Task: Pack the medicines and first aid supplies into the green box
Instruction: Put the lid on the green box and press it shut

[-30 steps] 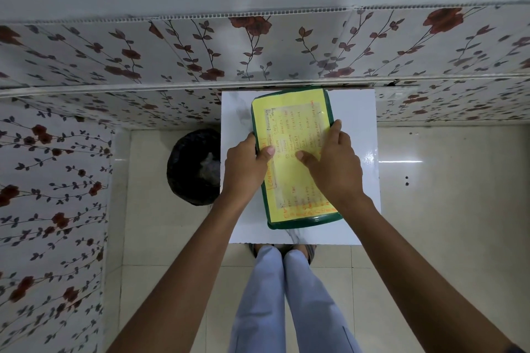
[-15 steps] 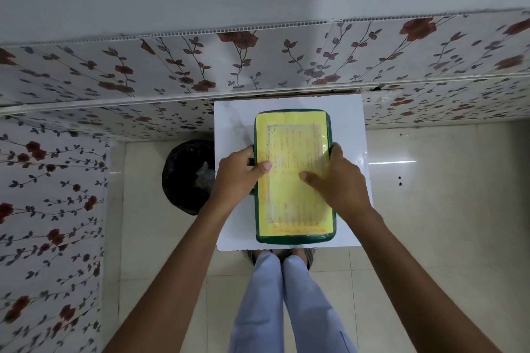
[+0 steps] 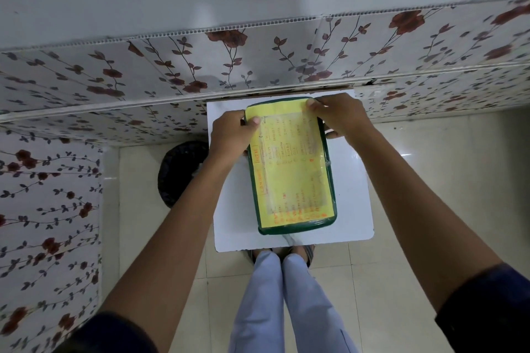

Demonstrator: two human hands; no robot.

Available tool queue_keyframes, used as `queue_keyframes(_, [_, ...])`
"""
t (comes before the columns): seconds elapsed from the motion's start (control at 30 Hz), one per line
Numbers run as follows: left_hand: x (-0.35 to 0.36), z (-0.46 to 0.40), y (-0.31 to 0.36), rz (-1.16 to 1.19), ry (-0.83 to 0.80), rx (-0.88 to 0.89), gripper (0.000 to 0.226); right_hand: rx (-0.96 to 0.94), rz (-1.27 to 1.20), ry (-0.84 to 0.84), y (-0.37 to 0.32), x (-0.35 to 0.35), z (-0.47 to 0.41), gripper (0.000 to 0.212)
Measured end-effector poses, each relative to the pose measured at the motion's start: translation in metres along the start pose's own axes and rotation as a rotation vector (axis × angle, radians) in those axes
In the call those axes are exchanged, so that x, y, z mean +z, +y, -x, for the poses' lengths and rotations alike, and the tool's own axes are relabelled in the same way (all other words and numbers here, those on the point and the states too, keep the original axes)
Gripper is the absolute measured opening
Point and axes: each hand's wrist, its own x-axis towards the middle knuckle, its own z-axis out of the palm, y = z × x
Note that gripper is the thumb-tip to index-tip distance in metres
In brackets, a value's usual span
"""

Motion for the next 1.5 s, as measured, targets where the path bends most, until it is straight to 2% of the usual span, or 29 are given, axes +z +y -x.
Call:
queue_keyframes(0.1, [0.003, -0.003, -0.001, 0.102, 0.046, -0.046, 0.022, 0.011, 0.007, 0.008, 0.000, -0.001, -0.004, 0.046])
queue_keyframes(0.27, [0.004, 0.000, -0.003, 0.116, 0.061, -0.038, 0.028, 0.000, -0.047, 0.046, 0.001, 0.003, 0.003, 0.048])
queue_keyframes(0.4, [0.000, 0.024, 0.001, 0.133, -0.063, -0.122, 0.032, 0.080, -0.099, -0.153, 0.011, -0.002, 0.020, 0.057])
queue_keyframes(0.47, [0.006, 0.040, -0.007, 0.111, -0.080, -0.107, 0.031, 0.075, 0.010, -0.202, 0.024, 0.000, 0.036, 0.060])
queue_keyframes(0.53, [0.013, 0.054, -0.016, 0.107, -0.037, -0.055, 0.029, 0.033, 0.118, -0.167, 0.038, 0.009, 0.050, 0.052])
queue_keyframes(0.63, [0.017, 0.054, -0.023, 0.099, 0.025, -0.023, 0.026, -0.047, 0.121, -0.048, 0.048, 0.020, 0.058, 0.042])
queue_keyframes(0.7, [0.017, 0.052, -0.023, 0.084, 0.030, -0.008, 0.026, -0.077, 0.135, -0.028, 0.048, 0.021, 0.058, 0.042])
queue_keyframes(0.8, [0.015, 0.053, -0.023, 0.085, 0.009, -0.010, 0.027, -0.081, 0.141, -0.046, 0.048, 0.020, 0.059, 0.044])
queue_keyframes(0.97, [0.017, 0.065, -0.029, 0.156, -0.056, -0.118, 0.037, -0.041, 0.055, -0.205, 0.063, 0.021, 0.070, 0.056])
queue_keyframes(1.03, [0.025, 0.077, -0.038, 0.102, -0.069, -0.101, 0.045, -0.115, 0.136, -0.147, 0.078, 0.030, 0.079, 0.058])
queue_keyframes(1.17, [0.036, 0.082, -0.049, -0.044, 0.017, 0.003, 0.047, -0.164, 0.146, -0.026, 0.092, 0.040, 0.083, 0.052])
queue_keyframes(1.3, [0.034, 0.087, -0.048, -0.055, 0.010, 0.025, 0.046, -0.168, 0.142, -0.051, 0.091, 0.037, 0.083, 0.057])
queue_keyframes(1.4, [0.035, 0.108, -0.052, -0.031, -0.048, 0.006, 0.055, -0.150, 0.155, -0.131, 0.096, 0.036, 0.088, 0.061])
queue_keyframes(1.5, [0.042, 0.119, -0.061, -0.069, -0.063, -0.011, 0.064, -0.160, 0.164, -0.105, 0.106, 0.042, 0.096, 0.061])
